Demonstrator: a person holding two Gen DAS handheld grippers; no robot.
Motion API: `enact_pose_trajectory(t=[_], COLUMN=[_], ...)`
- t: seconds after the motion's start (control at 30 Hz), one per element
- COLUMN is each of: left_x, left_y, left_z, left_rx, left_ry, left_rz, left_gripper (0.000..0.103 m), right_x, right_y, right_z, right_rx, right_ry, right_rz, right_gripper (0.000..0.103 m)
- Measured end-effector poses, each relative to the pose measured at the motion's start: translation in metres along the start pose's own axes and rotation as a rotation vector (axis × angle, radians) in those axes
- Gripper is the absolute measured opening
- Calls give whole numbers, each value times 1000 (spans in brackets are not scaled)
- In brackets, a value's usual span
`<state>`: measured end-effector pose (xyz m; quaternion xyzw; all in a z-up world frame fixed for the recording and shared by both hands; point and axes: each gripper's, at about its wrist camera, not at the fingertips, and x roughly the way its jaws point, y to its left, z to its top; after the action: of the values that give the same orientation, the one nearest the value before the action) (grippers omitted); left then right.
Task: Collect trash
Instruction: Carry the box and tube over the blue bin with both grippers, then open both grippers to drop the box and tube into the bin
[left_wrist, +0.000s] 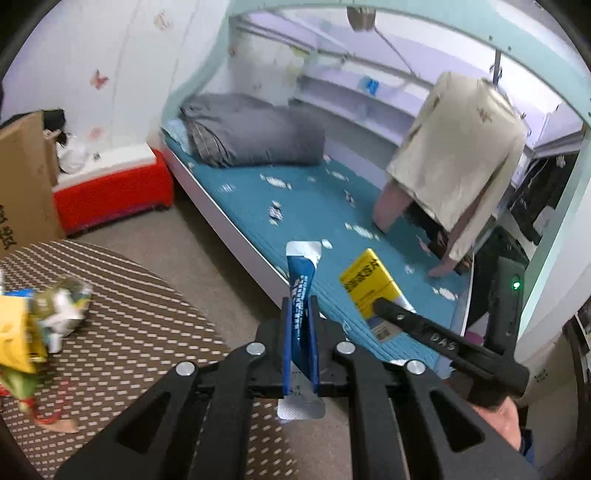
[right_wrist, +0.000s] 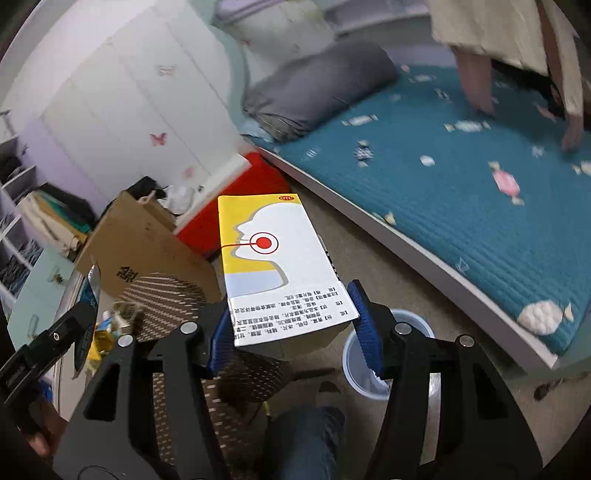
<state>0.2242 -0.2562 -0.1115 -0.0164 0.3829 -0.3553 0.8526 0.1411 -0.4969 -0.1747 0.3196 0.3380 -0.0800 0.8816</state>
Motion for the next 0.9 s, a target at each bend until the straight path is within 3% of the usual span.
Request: enact_pose_trajectory(t=[0.33, 0.57, 0.63, 0.67, 0.7, 0.77, 0.9], left_x=[116, 183, 201, 205, 209, 210, 197], left_y=[-20, -17, -17, -17, -17, -11, -5], left_z=[-4, -17, -24, -28, -31, -33, -30], left_rx=[8, 19, 33, 42, 56, 87, 74], left_ry=[230, 422, 508, 526, 540, 543, 498], left_rz=[-4, 23, 19, 29, 48, 161, 142], left_gripper=[8, 9, 11, 25, 56, 85, 86], right_x=[74, 118, 127, 133, 136, 139, 128], right_y=[-62, -93, -98, -102, -104, -115, -123], right_z=[-11, -25, -29, -32, -34, -40, -47], right_rx=[111, 172, 191, 205, 221, 261, 301], right_ry=[144, 237, 263, 280, 290, 296, 271], right_rz=[-88, -107, -107, -102, -99, -112, -141], right_gripper=[56, 58, 62, 66, 79, 93, 97])
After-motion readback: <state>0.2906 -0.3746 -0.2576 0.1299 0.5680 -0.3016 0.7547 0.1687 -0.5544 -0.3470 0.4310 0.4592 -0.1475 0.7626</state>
